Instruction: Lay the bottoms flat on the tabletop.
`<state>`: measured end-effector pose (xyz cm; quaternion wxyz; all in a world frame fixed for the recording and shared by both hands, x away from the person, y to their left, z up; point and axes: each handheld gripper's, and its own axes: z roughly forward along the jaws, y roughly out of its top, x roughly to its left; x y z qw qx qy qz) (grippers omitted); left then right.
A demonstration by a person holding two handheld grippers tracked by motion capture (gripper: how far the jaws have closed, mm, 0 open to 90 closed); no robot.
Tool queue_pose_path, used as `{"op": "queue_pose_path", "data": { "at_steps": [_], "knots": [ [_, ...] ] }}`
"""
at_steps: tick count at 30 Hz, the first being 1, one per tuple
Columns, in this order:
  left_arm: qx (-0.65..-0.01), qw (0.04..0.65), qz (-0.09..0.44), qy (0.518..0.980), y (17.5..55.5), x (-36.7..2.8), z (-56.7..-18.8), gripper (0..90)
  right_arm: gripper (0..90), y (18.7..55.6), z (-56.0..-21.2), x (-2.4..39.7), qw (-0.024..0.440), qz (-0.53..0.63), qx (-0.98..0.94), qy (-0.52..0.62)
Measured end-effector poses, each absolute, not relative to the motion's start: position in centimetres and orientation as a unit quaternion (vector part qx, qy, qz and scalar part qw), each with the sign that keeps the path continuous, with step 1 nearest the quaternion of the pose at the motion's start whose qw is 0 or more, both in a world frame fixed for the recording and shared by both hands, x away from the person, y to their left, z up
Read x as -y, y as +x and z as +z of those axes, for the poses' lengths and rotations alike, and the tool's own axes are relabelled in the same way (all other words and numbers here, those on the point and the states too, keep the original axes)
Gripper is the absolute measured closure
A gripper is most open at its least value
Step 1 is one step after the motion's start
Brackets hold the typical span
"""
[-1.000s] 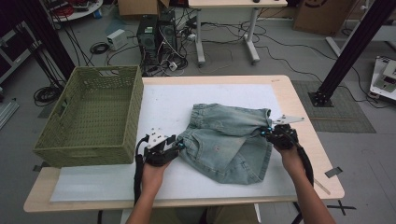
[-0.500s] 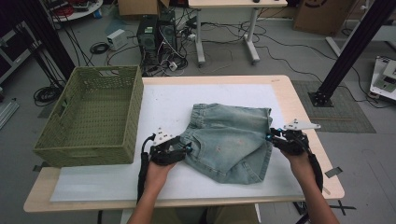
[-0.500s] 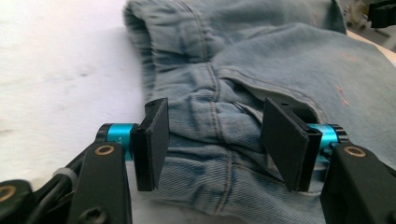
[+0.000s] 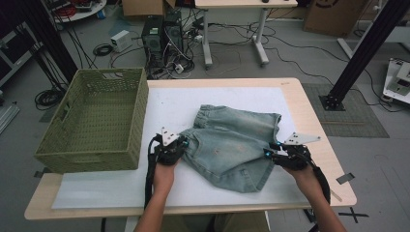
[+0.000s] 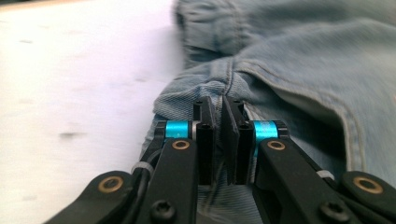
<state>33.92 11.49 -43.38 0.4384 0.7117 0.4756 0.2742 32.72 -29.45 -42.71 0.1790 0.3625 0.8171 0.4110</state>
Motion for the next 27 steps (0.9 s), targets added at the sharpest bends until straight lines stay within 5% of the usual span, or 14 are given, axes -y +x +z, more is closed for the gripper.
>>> {"op": "queue_pose_path", "data": {
  "at_steps": [5,7,10,12,22,27],
  "knots": [
    [-0.469,0.440,0.287,0.710,34.1,-11.6,-43.2,88.2,55.6,32.3,-43.0,26.5,0.139,0.414,-0.848,0.299],
    [-0.467,0.448,0.284,0.708,34.0,-11.5,-43.3,81.8,57.9,32.6,-43.4,25.2,0.142,0.394,-0.861,0.287],
    [-0.465,0.459,0.274,0.706,33.8,-11.7,-43.3,67.1,81.1,33.3,-43.8,24.0,0.151,0.368,-0.873,0.281],
    [-0.460,0.470,0.267,0.704,33.6,-12.0,-43.1,60.5,87.7,34.0,-43.8,23.8,0.153,0.363,-0.875,0.282],
    [-0.429,0.503,0.243,0.710,32.6,-12.0,-42.9,51.4,87.9,37.5,-43.2,23.9,0.124,0.389,-0.842,0.352],
    [-0.421,0.503,0.236,0.717,32.6,-11.7,-42.9,51.5,82.6,38.4,-43.9,23.9,0.148,0.353,-0.844,0.375]
  ]
}}
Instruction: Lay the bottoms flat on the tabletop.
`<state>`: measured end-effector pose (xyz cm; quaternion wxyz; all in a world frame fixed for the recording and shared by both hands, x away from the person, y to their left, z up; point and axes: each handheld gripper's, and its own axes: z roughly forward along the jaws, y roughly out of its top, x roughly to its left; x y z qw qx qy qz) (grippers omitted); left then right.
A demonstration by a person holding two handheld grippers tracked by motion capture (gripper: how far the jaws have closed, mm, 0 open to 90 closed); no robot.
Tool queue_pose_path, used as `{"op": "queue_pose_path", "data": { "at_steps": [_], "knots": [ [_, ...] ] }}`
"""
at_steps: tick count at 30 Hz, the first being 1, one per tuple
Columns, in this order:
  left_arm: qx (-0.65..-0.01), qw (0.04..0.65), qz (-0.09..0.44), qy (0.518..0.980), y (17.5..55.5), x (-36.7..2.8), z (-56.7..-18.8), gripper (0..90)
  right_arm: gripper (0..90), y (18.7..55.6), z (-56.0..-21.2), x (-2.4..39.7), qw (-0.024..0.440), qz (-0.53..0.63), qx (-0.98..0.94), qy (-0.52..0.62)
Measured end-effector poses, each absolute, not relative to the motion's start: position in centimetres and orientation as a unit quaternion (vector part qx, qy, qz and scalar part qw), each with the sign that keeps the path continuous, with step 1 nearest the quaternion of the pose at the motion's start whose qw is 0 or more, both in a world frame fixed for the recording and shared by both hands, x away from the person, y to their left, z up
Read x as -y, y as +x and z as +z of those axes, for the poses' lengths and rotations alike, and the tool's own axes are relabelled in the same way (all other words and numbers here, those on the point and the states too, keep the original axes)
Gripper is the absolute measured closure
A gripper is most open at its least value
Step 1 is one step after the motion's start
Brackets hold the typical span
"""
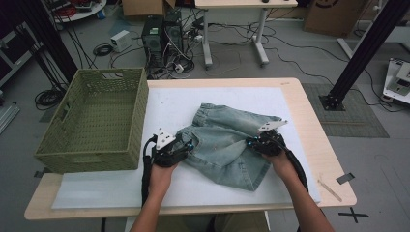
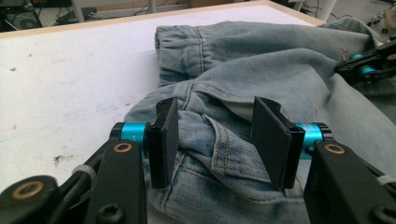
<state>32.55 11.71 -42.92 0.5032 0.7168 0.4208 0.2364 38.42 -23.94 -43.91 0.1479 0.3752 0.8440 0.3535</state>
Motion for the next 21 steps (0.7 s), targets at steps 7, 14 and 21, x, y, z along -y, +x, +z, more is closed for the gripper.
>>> {"op": "queue_pose_path", "data": {
  "at_steps": [7,14,21],
  "knots": [
    [-0.414,0.506,0.231,0.721,32.5,-11.5,-43.0,51.7,75.3,36.2,-42.3,25.4,0.159,0.397,-0.830,0.358],
    [-0.412,0.510,0.232,0.718,32.3,-11.5,-43.0,51.6,78.9,33.2,-42.0,26.5,0.161,0.408,-0.838,0.325],
    [-0.415,0.513,0.230,0.715,32.3,-11.8,-43.0,51.6,71.0,34.2,-43.7,25.6,0.186,0.370,-0.843,0.343]
  ]
}}
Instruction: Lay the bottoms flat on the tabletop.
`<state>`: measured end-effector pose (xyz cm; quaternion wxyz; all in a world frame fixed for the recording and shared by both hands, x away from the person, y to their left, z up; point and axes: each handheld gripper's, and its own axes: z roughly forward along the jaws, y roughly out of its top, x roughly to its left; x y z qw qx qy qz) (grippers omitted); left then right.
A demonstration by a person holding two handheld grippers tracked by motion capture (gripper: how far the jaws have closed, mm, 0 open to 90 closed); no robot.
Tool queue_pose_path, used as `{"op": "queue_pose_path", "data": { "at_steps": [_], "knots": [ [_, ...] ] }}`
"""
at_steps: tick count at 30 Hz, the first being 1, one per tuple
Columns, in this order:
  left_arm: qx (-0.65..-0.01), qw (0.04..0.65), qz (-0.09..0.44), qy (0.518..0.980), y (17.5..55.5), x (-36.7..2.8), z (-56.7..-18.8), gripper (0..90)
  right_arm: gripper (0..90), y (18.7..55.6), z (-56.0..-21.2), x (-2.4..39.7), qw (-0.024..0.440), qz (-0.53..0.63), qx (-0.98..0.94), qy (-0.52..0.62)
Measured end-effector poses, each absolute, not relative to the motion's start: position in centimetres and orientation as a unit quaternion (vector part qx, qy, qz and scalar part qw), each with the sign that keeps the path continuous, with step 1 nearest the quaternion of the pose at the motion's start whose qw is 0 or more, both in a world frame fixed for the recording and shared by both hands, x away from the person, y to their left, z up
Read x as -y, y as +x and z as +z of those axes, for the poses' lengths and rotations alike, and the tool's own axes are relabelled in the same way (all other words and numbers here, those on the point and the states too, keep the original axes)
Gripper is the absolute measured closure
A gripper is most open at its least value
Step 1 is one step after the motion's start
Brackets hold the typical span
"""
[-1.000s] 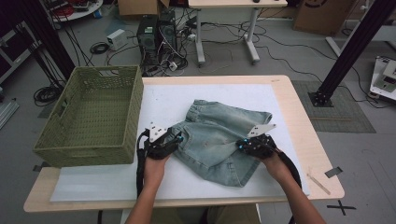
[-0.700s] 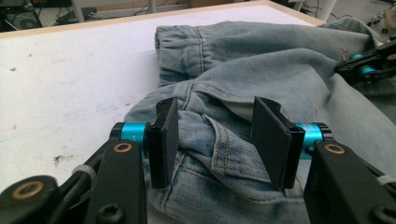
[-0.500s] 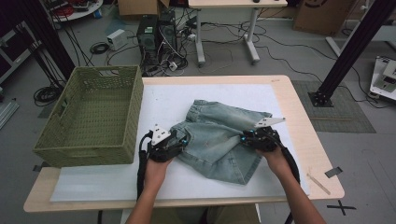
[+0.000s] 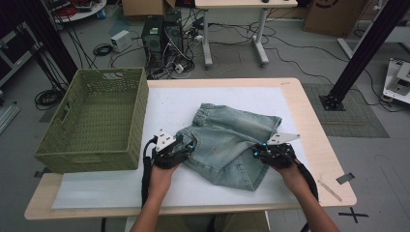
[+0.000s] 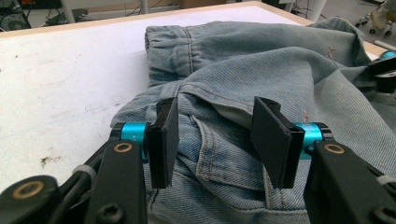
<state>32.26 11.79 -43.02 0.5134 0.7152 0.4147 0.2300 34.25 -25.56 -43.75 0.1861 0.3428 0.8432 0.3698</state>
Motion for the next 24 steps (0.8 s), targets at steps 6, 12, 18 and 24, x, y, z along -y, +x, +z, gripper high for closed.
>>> {"op": "queue_pose_path", "data": {
  "at_steps": [6,12,18,24],
  "knots": [
    [-0.416,0.512,0.231,0.715,32.3,-12.2,-43.0,51.7,67.0,35.1,-44.5,23.9,0.226,0.331,-0.852,0.336],
    [-0.417,0.512,0.228,0.716,32.3,-12.3,-43.1,51.7,71.5,35.6,-44.4,24.4,0.236,0.335,-0.847,0.338],
    [-0.415,0.513,0.227,0.716,32.2,-12.2,-43.1,51.8,78.5,36.2,-45.0,24.3,0.247,0.320,-0.850,0.337],
    [-0.415,0.511,0.226,0.718,32.2,-12.0,-43.2,51.9,90.0,36.0,-44.9,24.1,0.254,0.310,-0.855,0.329]
  ]
}}
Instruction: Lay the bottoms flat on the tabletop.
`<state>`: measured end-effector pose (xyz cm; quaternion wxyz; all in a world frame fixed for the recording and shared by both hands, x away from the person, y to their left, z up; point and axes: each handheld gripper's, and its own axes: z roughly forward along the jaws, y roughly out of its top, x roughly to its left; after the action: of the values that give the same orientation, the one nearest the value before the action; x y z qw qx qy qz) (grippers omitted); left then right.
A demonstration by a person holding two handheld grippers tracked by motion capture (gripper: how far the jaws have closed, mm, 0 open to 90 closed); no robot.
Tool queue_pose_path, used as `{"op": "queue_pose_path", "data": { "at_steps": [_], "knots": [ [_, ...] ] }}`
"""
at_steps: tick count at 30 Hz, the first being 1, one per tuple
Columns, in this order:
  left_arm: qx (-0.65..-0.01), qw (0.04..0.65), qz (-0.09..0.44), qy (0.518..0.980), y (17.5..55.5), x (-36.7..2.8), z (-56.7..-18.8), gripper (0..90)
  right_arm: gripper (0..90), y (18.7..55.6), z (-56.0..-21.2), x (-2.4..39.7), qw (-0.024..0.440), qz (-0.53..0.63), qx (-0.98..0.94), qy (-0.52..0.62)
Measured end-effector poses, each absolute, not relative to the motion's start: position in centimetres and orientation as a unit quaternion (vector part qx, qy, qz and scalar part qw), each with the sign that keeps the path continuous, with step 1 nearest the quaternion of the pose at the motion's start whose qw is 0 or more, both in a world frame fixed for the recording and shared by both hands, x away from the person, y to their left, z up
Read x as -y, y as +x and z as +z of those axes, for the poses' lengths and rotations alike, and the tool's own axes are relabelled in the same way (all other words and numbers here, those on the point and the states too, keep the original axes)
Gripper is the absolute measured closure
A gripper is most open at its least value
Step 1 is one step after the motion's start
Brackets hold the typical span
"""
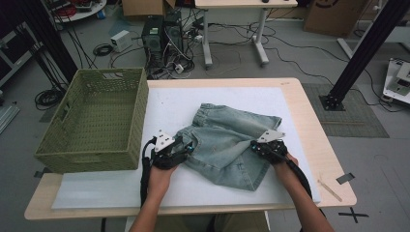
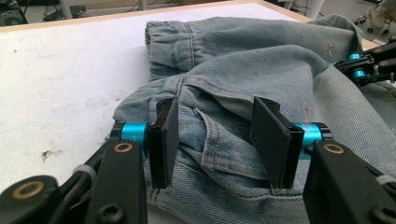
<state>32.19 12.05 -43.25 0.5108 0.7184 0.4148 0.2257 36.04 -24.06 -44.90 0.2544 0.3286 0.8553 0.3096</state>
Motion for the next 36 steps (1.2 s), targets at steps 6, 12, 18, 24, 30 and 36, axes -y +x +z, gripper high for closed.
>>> {"op": "queue_pose_path", "data": {
  "at_steps": [6,12,18,24,30,36],
  "knots": [
    [-0.417,0.511,0.227,0.716,32.2,-12.3,-43.2,51.9,90.0,35.5,-44.1,25.5,0.215,0.344,-0.848,0.341],
    [-0.423,0.511,0.229,0.712,32.1,-12.6,-43.3,51.2,90.0,33.3,-42.9,27.9,0.204,0.371,-0.842,0.333],
    [-0.424,0.510,0.228,0.713,32.1,-12.1,-43.4,50.4,90.0,31.8,-42.3,31.5,0.219,0.374,-0.827,0.357],
    [-0.418,0.512,0.231,0.714,32.1,-11.5,-43.4,50.5,82.3,31.7,-42.6,29.7,0.207,0.395,-0.831,0.333],
    [-0.418,0.514,0.229,0.713,32.2,-11.6,-43.4,50.4,66.4,33.1,-43.3,26.6,0.207,0.384,-0.837,0.331],
    [-0.419,0.514,0.227,0.713,31.9,-11.8,-43.5,50.5,68.1,35.1,-45.0,23.9,0.220,0.339,-0.847,0.346]
  ]
}}
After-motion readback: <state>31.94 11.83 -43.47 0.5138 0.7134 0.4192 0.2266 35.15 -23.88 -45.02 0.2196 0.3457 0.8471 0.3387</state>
